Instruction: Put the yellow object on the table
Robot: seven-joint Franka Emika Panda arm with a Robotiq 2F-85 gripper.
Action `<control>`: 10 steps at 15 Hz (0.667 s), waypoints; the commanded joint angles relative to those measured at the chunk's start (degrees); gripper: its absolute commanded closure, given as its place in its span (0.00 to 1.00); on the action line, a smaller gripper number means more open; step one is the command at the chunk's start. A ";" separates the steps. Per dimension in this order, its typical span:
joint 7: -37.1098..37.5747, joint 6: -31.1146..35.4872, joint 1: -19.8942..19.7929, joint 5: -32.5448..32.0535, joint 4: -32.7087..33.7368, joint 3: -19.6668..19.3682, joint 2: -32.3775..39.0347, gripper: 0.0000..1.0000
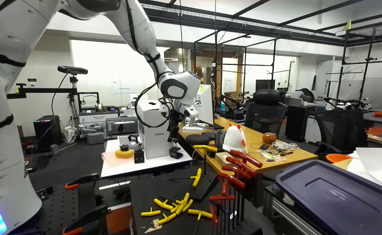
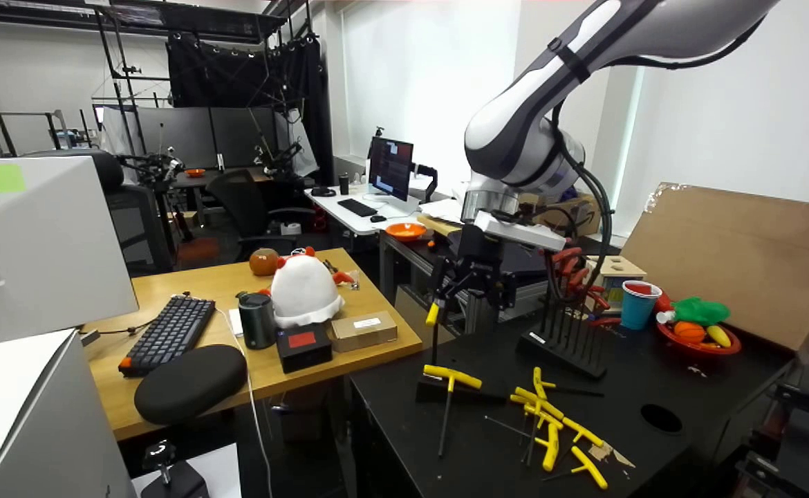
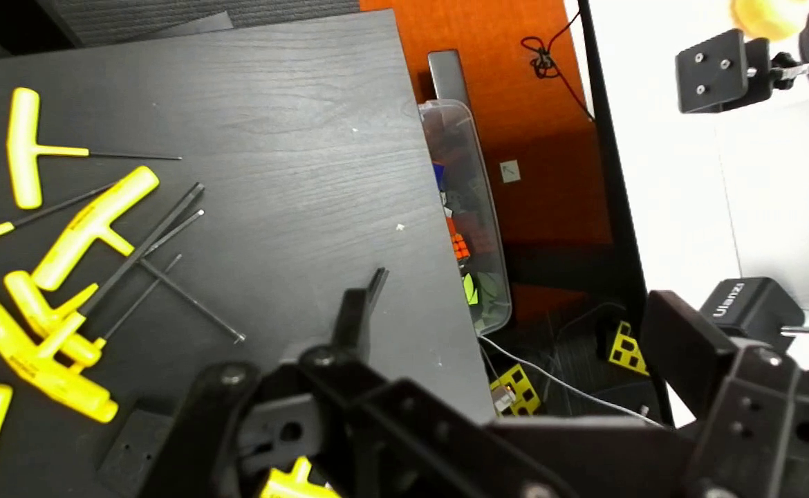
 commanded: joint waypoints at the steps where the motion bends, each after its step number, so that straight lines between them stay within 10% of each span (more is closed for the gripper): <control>1: 1.26 0.93 -0.63 0.80 3.00 0.51 5.25 0.00; 10: -0.28 11.16 -1.34 1.78 8.64 3.20 20.71 0.00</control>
